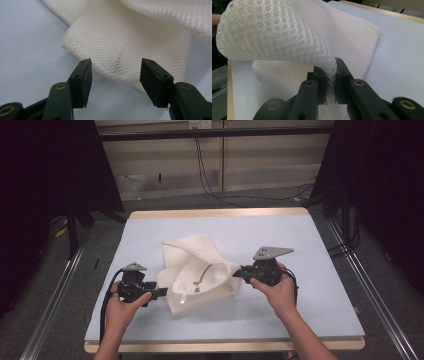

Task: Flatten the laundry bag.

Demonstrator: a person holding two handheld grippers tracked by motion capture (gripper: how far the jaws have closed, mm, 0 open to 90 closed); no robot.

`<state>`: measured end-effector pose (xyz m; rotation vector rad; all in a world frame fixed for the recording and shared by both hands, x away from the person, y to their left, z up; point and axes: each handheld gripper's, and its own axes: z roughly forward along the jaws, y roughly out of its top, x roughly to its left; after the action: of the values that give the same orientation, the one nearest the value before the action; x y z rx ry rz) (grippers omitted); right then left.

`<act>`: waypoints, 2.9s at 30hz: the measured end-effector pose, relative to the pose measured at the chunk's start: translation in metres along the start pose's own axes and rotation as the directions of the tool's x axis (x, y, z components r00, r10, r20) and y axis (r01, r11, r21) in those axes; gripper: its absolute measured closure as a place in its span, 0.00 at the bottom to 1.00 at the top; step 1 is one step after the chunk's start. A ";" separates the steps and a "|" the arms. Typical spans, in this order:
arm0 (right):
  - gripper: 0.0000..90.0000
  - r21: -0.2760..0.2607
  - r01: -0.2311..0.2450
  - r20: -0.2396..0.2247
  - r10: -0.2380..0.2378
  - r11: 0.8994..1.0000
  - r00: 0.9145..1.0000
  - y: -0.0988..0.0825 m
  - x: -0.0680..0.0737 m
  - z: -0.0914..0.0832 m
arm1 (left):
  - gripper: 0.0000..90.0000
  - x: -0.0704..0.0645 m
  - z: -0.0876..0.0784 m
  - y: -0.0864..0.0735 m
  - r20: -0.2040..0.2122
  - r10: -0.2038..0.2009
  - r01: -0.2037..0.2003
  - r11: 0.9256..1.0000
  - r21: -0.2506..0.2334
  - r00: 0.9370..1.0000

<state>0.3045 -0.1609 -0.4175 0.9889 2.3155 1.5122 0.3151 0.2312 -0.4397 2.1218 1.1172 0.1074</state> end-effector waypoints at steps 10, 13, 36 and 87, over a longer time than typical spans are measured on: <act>0.91 -0.033 -0.050 0.006 0.050 0.998 0.999 -0.009 -0.010 -0.005 | 0.58 -0.004 0.017 -0.007 -0.021 0.052 -0.052 0.998 0.021 0.998; 0.91 -0.038 -0.063 0.006 0.063 0.997 0.998 -0.011 -0.012 -0.006 | 0.63 -0.006 0.021 -0.008 -0.034 0.075 -0.073 0.995 0.062 0.997; 0.91 -0.043 -0.173 0.118 0.177 0.984 0.977 -0.044 -0.048 -0.025 | 0.99 -0.015 0.031 -0.003 -0.036 0.085 -0.080 0.991 0.110 0.996; 0.74 -0.003 -0.184 0.284 0.177 0.983 0.942 -0.065 -0.079 -0.047 | 0.91 -0.012 0.029 -0.002 -0.020 0.030 -0.028 0.995 0.092 0.999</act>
<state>0.3134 -0.2618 -0.4676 1.3591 2.0941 1.3038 0.3171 0.2068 -0.4589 2.2238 1.1232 0.0939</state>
